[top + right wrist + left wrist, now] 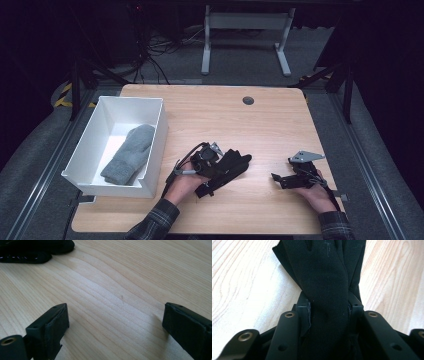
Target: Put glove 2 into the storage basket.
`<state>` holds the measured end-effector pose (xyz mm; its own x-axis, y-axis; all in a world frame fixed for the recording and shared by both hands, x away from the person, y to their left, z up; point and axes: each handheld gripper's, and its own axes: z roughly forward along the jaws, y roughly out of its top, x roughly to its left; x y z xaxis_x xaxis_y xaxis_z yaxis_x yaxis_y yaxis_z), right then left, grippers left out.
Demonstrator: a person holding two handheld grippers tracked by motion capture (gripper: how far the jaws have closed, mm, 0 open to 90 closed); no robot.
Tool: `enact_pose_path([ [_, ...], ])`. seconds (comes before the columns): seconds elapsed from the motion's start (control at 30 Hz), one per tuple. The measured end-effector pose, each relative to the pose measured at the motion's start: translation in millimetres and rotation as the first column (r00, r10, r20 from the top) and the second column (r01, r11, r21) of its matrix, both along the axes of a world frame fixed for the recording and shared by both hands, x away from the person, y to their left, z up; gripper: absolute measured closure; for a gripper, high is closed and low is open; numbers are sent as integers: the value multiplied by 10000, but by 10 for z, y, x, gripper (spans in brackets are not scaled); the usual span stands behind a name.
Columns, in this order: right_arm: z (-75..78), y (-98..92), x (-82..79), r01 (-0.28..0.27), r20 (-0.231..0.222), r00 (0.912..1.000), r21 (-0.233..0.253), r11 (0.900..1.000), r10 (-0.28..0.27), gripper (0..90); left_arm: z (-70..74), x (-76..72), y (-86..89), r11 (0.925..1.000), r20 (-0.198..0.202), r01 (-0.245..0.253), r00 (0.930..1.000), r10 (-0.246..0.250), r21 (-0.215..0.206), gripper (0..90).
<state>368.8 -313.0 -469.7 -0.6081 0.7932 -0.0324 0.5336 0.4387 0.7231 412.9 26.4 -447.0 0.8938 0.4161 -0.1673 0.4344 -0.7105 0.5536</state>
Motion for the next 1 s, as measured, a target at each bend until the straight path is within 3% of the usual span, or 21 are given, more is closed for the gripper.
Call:
enact_pose_path([
  [0.2, 0, 0, 0, 0, 0, 10000, 0, 10000, 0, 73, 86, -27, 11, 9996, -360, -181, 9992, 173, -225, 663],
  [0.33, 0, 0, 0, -3, 3, 10000, -1, 10000, 3, 72, 194, -50, 49, 9974, -488, -311, 9984, 280, -655, 666],
  [0.63, -1, 2, 1, -20, -18, 10000, -17, 10000, 20, 66, 499, -84, 151, 9929, -383, -822, 9961, 791, -861, 668],
  [1.0, -1, 3, 0, -16, -33, 10000, -12, 10000, 16, 64, 1009, -94, 283, 9857, 0, -1234, 9923, 1242, -1147, 667],
])
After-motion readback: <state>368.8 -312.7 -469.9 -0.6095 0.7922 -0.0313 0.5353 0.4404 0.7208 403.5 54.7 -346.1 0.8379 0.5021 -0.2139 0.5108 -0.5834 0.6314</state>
